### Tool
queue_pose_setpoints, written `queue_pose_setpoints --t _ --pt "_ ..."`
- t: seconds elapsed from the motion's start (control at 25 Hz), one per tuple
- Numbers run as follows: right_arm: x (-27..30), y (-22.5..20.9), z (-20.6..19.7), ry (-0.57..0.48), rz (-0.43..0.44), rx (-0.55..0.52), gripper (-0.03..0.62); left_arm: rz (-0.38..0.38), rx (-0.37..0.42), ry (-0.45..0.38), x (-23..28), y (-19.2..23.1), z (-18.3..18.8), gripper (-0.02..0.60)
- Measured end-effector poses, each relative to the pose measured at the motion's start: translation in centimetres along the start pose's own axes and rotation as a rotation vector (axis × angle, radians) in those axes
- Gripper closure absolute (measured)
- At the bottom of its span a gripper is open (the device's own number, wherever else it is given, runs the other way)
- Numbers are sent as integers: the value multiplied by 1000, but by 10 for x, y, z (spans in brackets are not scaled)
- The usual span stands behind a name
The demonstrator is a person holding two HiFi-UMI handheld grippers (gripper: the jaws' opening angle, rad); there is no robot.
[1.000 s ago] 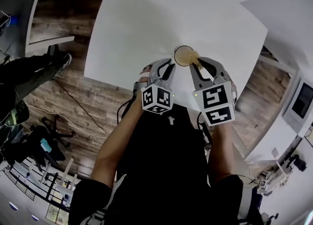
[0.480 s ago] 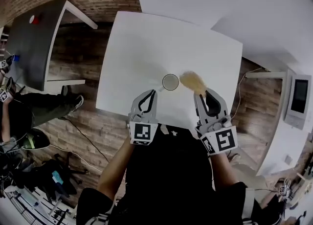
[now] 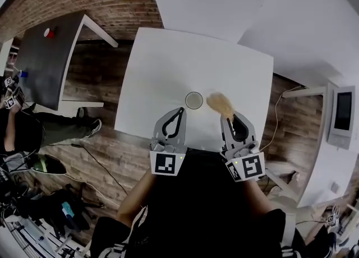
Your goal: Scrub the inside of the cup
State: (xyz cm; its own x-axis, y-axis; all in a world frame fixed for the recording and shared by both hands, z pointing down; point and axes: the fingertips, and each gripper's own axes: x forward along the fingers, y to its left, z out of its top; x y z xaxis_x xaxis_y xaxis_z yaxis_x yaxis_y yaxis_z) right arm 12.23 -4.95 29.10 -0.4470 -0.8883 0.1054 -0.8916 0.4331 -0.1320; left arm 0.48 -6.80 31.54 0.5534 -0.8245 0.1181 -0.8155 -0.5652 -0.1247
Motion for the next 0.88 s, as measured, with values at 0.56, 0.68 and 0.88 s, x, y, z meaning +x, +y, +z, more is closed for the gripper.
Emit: queue_pose_setpoints --t 0.56,0.68,0.88 --pt "10 3 -1 34 36 2 542 7 18 -17 10 3 8 577" --pt "7 4 -1 35 37 -1 542 -1 24 -17 9 -2 9 577" --pt "3 -3 -5 46 36 -7 542 -11 80 -4 11 -14 11 577"
